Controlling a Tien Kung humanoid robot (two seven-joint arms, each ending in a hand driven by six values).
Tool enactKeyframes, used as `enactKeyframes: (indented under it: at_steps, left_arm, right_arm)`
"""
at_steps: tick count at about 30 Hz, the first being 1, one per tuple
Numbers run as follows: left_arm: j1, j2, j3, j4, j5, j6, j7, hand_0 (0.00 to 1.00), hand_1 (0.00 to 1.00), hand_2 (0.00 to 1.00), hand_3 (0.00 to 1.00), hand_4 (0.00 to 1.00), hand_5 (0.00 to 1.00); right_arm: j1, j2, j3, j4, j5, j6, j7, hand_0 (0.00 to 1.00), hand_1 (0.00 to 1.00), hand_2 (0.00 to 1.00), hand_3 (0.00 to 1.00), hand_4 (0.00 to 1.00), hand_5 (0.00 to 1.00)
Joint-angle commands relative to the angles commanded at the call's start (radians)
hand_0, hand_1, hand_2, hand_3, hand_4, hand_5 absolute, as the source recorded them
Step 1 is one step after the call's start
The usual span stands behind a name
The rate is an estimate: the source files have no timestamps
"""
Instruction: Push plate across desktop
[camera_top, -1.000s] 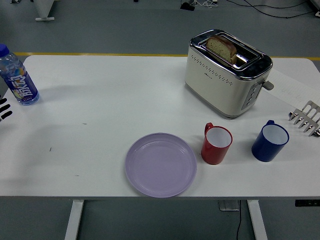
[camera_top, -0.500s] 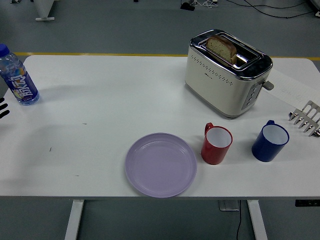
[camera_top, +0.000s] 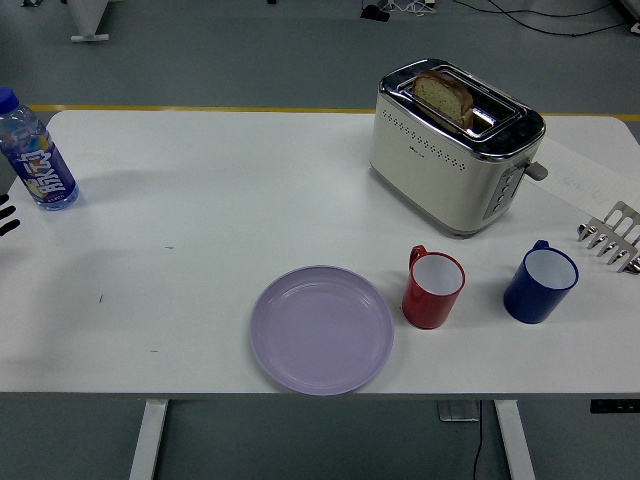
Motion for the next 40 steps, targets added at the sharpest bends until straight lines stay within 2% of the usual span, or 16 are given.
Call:
enactKeyframes:
  at_steps: [26,40]
  left_arm:
    - [-0.004,-0.002,0.035,0.001,-0.003,0.005,-0.017,0.698,0.738,0.714,0.651,0.547,0.998]
    - [-0.004,0.006,0.042,0.000,-0.003,0.003,-0.028,0.696,0.738,0.712,0.651,0.547,0.998]
  right_arm:
    - [-0.018,-0.001,-0.005,0.003,0.016,-0.007,-0.006,0.559,0.547,0.675,0.589,0.281,0.298]
    - [-0.017,-0.001,-0.013,0.000,0.032,-0.011,0.002,0.559,0.546,0.675,0.590,0.281,0.299]
